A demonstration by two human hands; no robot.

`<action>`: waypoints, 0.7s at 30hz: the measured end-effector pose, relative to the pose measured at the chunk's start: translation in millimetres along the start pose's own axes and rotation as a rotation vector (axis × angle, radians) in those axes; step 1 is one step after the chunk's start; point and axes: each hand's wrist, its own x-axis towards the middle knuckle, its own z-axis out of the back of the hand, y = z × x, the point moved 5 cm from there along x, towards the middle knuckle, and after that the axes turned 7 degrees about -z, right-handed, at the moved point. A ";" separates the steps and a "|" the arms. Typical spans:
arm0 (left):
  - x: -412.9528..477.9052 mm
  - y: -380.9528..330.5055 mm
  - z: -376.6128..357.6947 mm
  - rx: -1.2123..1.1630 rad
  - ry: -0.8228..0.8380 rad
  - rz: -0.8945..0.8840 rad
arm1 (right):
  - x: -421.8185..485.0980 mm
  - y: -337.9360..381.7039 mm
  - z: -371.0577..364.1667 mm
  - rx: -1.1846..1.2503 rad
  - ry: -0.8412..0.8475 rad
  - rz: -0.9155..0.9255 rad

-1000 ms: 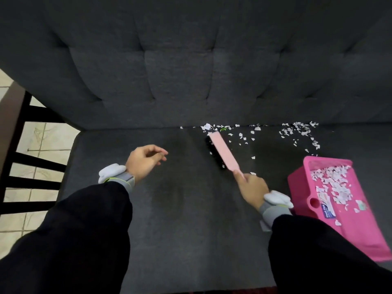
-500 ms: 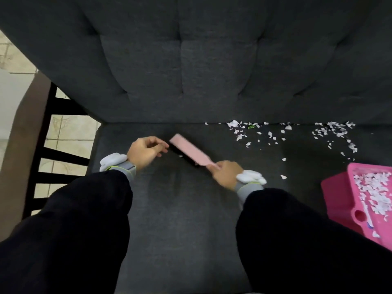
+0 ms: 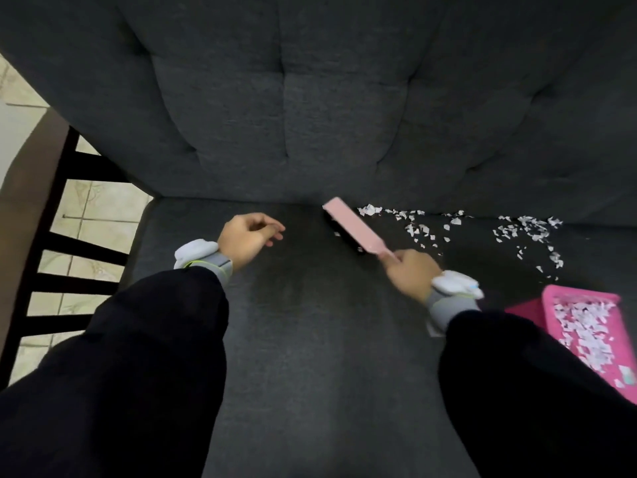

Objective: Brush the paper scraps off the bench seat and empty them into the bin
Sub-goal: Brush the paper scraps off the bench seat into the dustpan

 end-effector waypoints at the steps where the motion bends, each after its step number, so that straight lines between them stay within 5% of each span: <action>1: -0.7 2.1 0.1 0.000 -0.002 0.002 | 4.6 20.9 -4.9 -0.021 0.007 0.043; 8: -3.2 17.6 3.5 0.010 -0.036 0.034 | 27.9 99.3 -1.3 -0.232 -0.039 0.119; 21: -3.2 0.9 -29.6 0.015 -0.006 0.009 | 35.8 -100.9 84.1 -0.265 -0.109 -0.318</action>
